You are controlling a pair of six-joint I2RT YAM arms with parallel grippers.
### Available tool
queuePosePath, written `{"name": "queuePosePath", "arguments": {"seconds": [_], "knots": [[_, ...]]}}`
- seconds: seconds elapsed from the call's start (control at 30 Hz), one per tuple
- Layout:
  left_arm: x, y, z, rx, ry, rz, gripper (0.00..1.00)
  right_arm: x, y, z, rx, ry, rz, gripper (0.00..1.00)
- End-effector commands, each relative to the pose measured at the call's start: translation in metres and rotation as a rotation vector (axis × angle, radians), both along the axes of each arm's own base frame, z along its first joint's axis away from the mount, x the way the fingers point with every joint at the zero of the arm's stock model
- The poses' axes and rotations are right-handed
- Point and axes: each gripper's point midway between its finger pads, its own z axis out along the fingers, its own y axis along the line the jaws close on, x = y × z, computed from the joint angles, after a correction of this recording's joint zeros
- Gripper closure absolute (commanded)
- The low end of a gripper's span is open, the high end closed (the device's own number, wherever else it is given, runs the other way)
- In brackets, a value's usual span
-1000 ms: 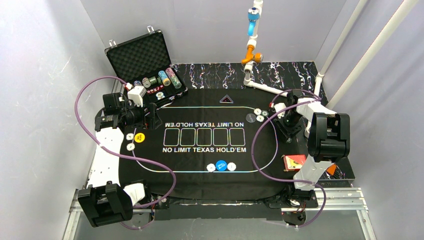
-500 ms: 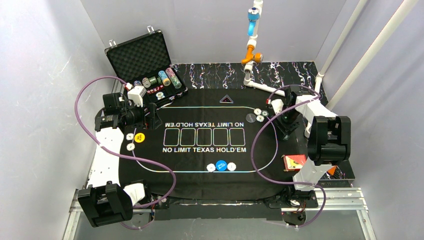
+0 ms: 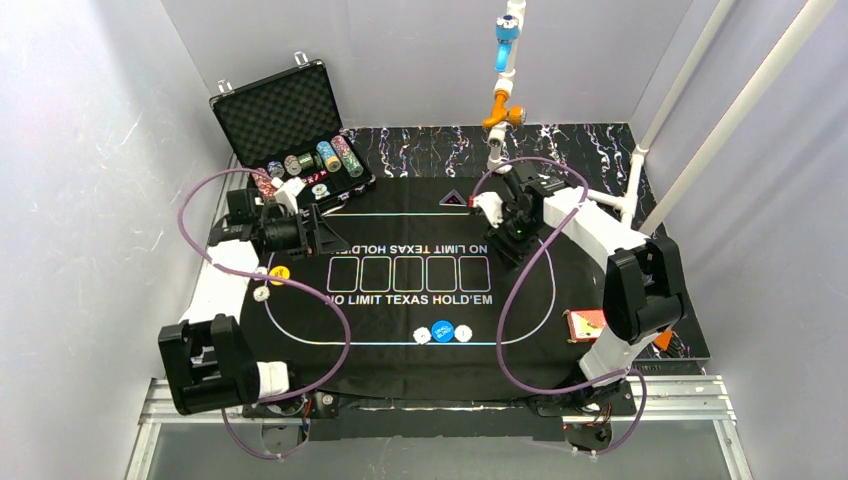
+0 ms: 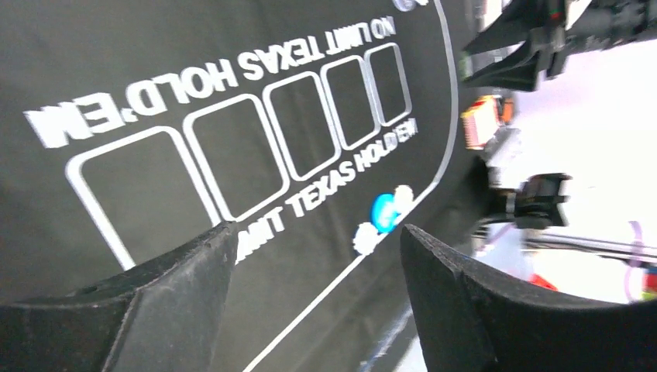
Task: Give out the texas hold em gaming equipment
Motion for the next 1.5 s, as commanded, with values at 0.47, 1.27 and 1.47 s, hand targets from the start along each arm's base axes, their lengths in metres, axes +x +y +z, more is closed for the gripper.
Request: {"name": "queuePosePath", "arguments": {"seconds": [0.47, 1.27, 1.47], "knots": [[-0.012, -0.177, -0.060, -0.413, 0.420, -0.289, 0.50, -0.028, 0.202, 0.034, 0.525, -0.061, 0.315, 0.63], [-0.026, -0.195, -0.074, -0.445, 0.501, -0.322, 0.53, -0.041, 0.220, 0.021, 0.587, -0.001, 0.330, 0.64], [-0.037, -0.190, -0.075, -0.438, 0.492, -0.324, 0.60, -0.051, 0.210, 0.016, 0.557, 0.016, 0.350, 0.66]]}}
